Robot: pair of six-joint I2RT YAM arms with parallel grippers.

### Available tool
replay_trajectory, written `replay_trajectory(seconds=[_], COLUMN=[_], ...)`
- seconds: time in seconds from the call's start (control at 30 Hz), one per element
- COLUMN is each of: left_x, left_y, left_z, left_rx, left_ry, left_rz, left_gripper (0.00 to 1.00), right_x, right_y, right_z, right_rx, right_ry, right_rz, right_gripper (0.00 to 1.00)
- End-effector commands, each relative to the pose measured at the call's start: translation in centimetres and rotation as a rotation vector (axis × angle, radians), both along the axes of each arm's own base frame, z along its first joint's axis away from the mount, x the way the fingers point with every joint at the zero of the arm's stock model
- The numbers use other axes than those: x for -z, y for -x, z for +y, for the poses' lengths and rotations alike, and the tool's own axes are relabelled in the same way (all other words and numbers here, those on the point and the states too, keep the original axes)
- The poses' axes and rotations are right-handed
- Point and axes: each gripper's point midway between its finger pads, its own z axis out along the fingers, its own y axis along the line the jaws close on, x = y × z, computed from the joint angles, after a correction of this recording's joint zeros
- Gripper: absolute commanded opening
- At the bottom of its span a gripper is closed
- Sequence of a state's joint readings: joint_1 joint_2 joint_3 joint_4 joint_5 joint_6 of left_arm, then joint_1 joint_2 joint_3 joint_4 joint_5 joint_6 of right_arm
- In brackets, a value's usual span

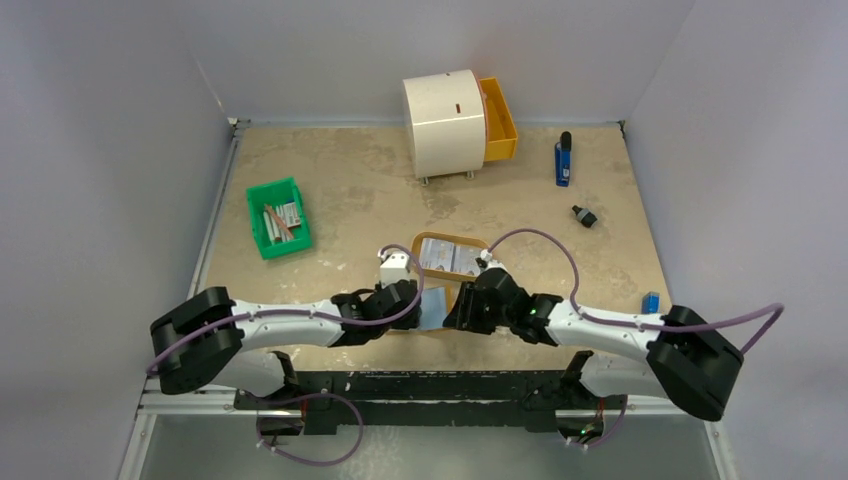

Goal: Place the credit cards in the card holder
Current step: Open the card holder at the center of the board.

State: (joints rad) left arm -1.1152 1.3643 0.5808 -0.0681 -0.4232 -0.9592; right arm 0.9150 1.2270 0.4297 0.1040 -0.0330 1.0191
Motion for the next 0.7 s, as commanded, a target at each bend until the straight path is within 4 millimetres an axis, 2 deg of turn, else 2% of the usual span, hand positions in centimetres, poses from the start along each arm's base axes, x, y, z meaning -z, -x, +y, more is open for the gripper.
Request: replay_trajectory(seconds=[0.0,0.13,0.23,0.37,0.43,0.5,0.67], left_x=[-1.7,-3.1,-4.4,-5.1,-5.2,-5.2,-3.8], left_y=[-0.3,-0.4,-0.5,-0.7,-0.8,-0.8,-0.7], left_z=[-0.2,0.2,0.4,0.8,1.0,1.4,2.3], left_rx=[-0.028,-0.044,-0.056,-0.068,-0.075,-0.087,-0.109], left_ry=[0.07,0.101,0.133,0.129,0.124,0.122,0.099], left_rz=[-0.038,-0.057,-0.076,-0.093,-0.097,-0.1,-0.099], left_gripper=[0.32,0.32,0.33,0.33,0.33,0.33,0.33], right_x=[-1.4,-5.4,-8.5,-10.6,-10.6,-9.8,-4.9], right_y=[-0.2,-0.1,-0.2,-0.9,-1.5,-2.3,-3.0], right_z=[-2.1,-2.2,-0.3,3.3,4.8,5.4,4.9], right_rx=[0.053,0.022,-0.051,-0.131,-0.135,-0.11,-0.033], right_ry=[0.053,0.006,-0.083,-0.146,-0.165,-0.152,-0.05], right_rz=[-0.042,-0.13,-0.183,-0.211,-0.206,-0.196,-0.09], right_gripper=[0.48,0.47,0.43,0.37,0.36,0.34,0.33])
